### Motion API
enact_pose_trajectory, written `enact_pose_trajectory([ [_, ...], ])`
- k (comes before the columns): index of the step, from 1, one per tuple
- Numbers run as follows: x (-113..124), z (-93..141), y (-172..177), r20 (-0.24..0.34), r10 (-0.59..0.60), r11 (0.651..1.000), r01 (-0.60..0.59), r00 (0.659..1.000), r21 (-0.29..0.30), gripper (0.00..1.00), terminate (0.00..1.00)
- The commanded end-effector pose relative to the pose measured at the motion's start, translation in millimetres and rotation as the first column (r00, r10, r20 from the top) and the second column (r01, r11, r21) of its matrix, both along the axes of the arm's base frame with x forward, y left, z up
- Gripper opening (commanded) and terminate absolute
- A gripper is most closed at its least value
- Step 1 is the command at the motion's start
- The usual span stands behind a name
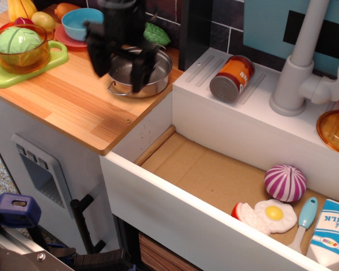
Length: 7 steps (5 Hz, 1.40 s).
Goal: Put can in pot
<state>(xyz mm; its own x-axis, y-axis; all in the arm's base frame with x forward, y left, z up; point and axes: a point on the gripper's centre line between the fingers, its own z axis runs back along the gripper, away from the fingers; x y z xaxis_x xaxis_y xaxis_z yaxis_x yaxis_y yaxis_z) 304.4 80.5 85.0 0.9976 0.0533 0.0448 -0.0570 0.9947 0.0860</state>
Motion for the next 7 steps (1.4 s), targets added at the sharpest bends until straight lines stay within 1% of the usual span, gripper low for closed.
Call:
enact_pose_trajectory([
  [1, 27, 36, -45, 0.105, 0.008, 1.000, -0.009, 0.994, 0.006, 1.00, 0.00],
  [2, 51, 27, -78, 0.174, -0.009, 1.000, 0.005, 0.985, 0.020, 1.00, 0.00],
  [3, 73, 19, -97, 0.232, -0.028, 0.999, 0.021, 0.972, 0.030, 1.00, 0.00],
  [4, 88, 14, -101, 0.279, -0.065, 0.997, 0.048, 0.958, 0.069, 1.00, 0.00],
  [5, 102, 8, -101, 0.313, -0.081, 0.995, 0.057, 0.946, 0.087, 1.00, 0.00],
  [6, 109, -2, -96, 0.336, -0.102, 0.993, 0.075, 0.936, 0.092, 1.00, 0.00],
  [7, 113, -11, -92, 0.346, -0.116, 0.991, 0.086, 0.931, 0.100, 1.00, 0.00],
])
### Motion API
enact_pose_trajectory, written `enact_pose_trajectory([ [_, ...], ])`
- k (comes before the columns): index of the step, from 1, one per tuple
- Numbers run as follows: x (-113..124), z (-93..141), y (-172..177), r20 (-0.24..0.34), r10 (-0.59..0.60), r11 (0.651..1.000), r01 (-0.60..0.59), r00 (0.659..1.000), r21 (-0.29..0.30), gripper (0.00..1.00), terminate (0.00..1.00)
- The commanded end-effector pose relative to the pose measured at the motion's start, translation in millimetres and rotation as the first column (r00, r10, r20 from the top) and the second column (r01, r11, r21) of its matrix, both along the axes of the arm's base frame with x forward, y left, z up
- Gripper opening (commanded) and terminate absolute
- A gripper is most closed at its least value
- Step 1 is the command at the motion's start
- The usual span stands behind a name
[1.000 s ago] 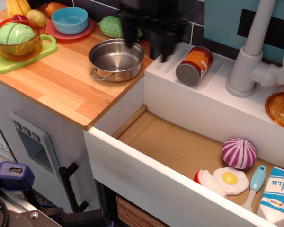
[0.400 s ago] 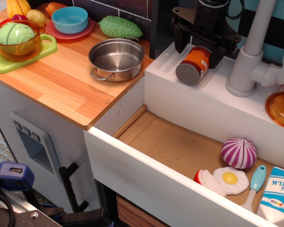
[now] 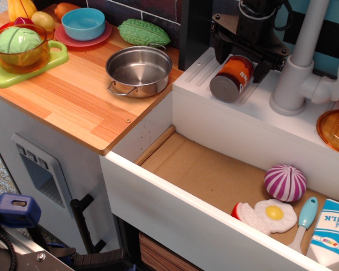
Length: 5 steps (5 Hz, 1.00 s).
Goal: Put can in pot
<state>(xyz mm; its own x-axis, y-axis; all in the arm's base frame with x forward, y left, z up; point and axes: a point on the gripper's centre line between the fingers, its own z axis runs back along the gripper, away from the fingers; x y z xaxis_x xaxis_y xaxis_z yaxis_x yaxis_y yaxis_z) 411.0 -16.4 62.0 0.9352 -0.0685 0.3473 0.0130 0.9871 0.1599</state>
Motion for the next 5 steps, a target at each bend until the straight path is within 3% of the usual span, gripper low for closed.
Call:
enact_pose_trajectory([
  [1, 23, 9, 9, 0.048, -0.006, 1.000, 0.006, 0.999, -0.011, 1.00, 0.00],
  [3, 35, -22, 19, 0.037, -0.006, 1.000, 0.007, 0.999, -0.026, 1.00, 0.00],
  [4, 30, -28, 21, 0.000, 0.000, 0.999, 0.000, 1.000, -0.046, 1.00, 0.00],
  [5, 20, -29, 19, -0.016, 0.039, 0.998, -0.040, 0.999, -0.042, 0.00, 0.00],
])
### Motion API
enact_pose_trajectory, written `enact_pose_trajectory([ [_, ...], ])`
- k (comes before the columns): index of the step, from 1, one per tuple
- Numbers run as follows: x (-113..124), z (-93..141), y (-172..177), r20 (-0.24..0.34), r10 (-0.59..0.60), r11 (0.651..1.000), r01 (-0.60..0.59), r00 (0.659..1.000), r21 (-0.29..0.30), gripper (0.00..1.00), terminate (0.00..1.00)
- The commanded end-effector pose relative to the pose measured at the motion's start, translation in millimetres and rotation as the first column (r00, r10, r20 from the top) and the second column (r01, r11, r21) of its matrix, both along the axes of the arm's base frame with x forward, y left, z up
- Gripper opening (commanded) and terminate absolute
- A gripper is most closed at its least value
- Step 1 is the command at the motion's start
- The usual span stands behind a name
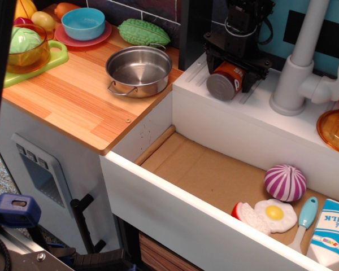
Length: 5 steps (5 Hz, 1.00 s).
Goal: Put can in pot
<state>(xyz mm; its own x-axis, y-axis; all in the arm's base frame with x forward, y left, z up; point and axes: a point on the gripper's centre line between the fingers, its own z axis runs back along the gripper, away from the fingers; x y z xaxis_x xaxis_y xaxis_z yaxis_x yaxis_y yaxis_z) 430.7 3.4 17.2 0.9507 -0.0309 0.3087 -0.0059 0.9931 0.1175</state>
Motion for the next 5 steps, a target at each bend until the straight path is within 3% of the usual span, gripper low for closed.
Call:
enact_pose_trajectory([
  [1, -13, 29, -3, -0.007, 0.020, 1.000, -0.020, 1.000, -0.015, 0.00, 0.00],
  [2, -38, 57, -5, -0.074, 0.063, 0.998, -0.063, 0.995, 0.008, 0.00, 0.00],
  [3, -56, 85, 7, -0.098, 0.105, 0.989, -0.094, 0.990, 0.114, 0.00, 0.00],
  [4, -61, 88, 52, -0.086, 0.048, 0.979, -0.030, 0.995, 0.202, 0.00, 0.00],
  [5, -47, 76, 100, -0.041, -0.045, 0.963, 0.054, 0.998, 0.264, 0.00, 0.00],
])
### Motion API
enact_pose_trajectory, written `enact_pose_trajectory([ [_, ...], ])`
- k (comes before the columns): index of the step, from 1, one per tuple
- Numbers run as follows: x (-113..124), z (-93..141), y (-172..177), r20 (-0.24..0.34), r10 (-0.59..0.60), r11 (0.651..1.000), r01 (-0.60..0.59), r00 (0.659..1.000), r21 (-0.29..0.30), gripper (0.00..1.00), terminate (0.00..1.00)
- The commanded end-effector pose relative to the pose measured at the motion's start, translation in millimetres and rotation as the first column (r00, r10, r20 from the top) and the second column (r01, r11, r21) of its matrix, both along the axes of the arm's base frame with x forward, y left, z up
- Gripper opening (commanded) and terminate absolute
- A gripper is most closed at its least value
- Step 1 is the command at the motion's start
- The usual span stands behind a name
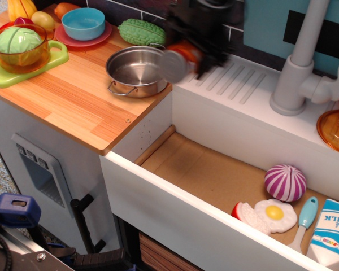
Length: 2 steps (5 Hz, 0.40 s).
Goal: Put can in pot
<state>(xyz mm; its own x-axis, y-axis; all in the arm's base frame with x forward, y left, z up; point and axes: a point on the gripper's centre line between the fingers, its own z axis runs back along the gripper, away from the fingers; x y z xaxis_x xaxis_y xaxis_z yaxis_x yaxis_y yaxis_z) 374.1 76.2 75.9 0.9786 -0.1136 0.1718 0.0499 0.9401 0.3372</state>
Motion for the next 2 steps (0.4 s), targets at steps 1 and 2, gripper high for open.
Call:
enact_pose_trajectory([
  [1, 29, 15, 57, 0.106, -0.105, 0.992, 0.097, 0.989, 0.083, 0.00, 0.00],
  [2, 34, 10, 70, 0.114, -0.140, 0.990, 0.136, 0.983, 0.044, 1.00, 0.00],
])
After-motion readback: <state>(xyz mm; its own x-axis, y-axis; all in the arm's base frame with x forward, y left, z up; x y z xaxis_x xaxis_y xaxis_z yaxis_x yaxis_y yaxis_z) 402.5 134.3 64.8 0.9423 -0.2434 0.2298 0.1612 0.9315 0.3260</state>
